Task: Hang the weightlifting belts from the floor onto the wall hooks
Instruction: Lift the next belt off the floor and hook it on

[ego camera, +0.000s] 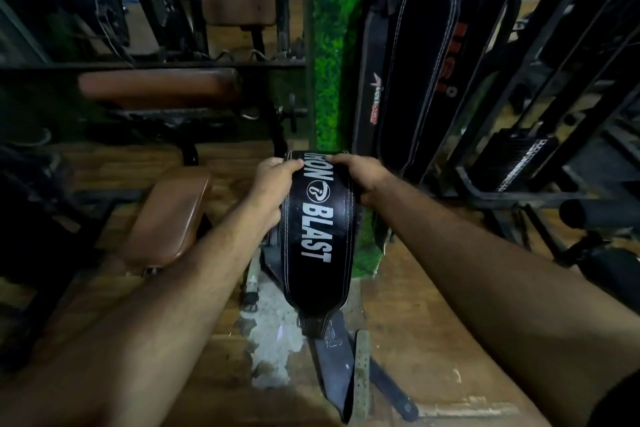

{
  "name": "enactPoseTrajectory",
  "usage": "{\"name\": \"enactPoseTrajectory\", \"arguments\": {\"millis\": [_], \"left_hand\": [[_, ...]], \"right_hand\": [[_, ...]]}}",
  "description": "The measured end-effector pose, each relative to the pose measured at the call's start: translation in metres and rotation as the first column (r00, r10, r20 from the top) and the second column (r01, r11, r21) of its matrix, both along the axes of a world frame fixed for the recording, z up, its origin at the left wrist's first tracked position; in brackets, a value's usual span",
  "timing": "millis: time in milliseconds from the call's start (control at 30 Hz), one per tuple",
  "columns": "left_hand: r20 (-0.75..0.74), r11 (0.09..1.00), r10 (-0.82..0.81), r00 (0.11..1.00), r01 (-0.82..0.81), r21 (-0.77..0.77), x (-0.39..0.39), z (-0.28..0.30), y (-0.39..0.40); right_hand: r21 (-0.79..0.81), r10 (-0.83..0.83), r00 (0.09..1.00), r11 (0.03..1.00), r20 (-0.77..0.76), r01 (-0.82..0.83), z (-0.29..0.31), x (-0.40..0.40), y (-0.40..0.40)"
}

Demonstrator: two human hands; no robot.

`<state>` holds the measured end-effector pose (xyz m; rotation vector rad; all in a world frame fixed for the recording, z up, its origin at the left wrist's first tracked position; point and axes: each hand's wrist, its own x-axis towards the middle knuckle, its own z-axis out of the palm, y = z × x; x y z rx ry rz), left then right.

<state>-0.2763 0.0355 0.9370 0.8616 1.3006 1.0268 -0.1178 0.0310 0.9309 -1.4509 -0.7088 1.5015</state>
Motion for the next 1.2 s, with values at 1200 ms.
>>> {"name": "enactPoseTrajectory", "arguments": {"millis": [1200], "left_hand": [[-0.09,0.764,-0.25,0.964,0.253,0.594,0.068,0.204,0.022]], "right_hand": [[0.634,0.018,0.998,0.772,0.062,-0.053,0.229,0.073,-0.003]]}}
